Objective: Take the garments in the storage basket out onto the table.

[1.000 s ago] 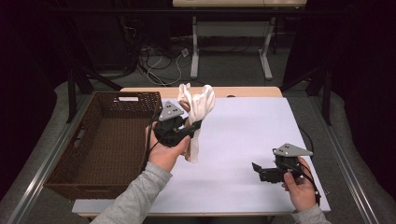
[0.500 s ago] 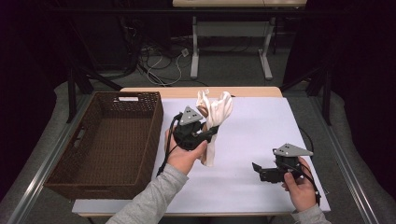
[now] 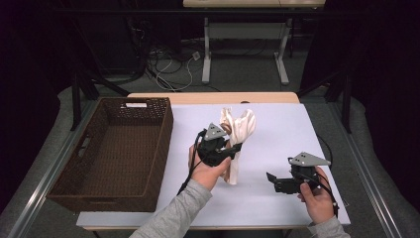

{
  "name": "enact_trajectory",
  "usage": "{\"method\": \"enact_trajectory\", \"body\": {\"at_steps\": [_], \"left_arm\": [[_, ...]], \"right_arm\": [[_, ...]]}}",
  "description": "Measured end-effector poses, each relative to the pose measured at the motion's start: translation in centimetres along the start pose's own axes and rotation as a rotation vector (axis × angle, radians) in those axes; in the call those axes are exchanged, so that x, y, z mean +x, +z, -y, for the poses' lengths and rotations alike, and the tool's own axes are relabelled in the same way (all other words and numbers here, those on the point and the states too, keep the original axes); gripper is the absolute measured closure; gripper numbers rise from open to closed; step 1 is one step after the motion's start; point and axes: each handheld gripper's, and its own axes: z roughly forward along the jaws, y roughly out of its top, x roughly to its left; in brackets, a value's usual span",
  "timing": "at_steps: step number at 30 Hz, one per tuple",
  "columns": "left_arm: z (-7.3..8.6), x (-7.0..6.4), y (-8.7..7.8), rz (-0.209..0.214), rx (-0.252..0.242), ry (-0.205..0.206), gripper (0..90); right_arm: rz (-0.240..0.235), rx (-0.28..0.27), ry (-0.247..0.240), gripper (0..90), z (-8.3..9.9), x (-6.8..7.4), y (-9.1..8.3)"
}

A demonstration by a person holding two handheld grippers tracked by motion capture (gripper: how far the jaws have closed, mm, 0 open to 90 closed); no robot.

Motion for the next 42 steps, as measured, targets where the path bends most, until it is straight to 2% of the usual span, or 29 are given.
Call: {"method": "enact_trajectory", "body": {"at_steps": [11, 14, 15, 18, 19, 24, 27, 30, 32, 38, 42], "left_arm": [[2.8, -0.2, 1.9, 0.036, 0.037, -0.046, 69.0], [3.2, -0.6, 2.3, 0.047, 0.036, -0.049, 69.0], [3.3, -0.6, 2.4, 0.053, 0.05, -0.038, 69.0], [3.7, -0.9, 3.1, 0.058, 0.044, -0.052, 69.0], [3.9, -0.9, 3.4, 0.057, 0.053, -0.044, 69.0], [4.5, -1.2, 5.1, 0.063, 0.076, -0.063, 69.0], [4.9, -1.1, 5.9, 0.056, 0.09, -0.047, 68.9], [5.4, -1.0, 6.6, 0.065, 0.11, -0.07, 68.9], [5.7, -0.9, 7.1, 0.073, 0.125, -0.066, 68.9], [6.8, -0.7, 8.1, 0.054, 0.136, -0.044, 68.5], [7.1, -0.6, 8.4, 0.048, 0.145, -0.006, 67.3]], "right_arm": [[-0.006, 0.008, 0.001, 6.5, 0.5, 0.0, 0.4], [0.002, 0.004, 0.012, 6.5, 0.7, 0.0, 0.3], [0.006, 0.002, 0.008, 6.5, 0.7, 0.0, 0.3], [0.014, -0.008, 0.017, 6.6, 0.9, -0.1, 0.1], [0.015, -0.01, 0.019, 6.6, 0.9, 0.0, 0.0], [0.025, -0.026, 0.025, 6.6, 1.4, 0.0, -0.1], [0.038, -0.019, 0.021, 6.6, 1.7, 0.1, -0.1], [0.04, -0.018, 0.018, 6.6, 2.0, 0.1, -0.1], [0.043, -0.017, 0.022, 6.6, 2.3, 0.2, -0.1], [0.033, -0.007, 0.008, 6.6, 2.4, 0.6, -0.1], [0.037, -0.015, 0.008, 6.6, 2.5, 0.7, -0.1]]}}
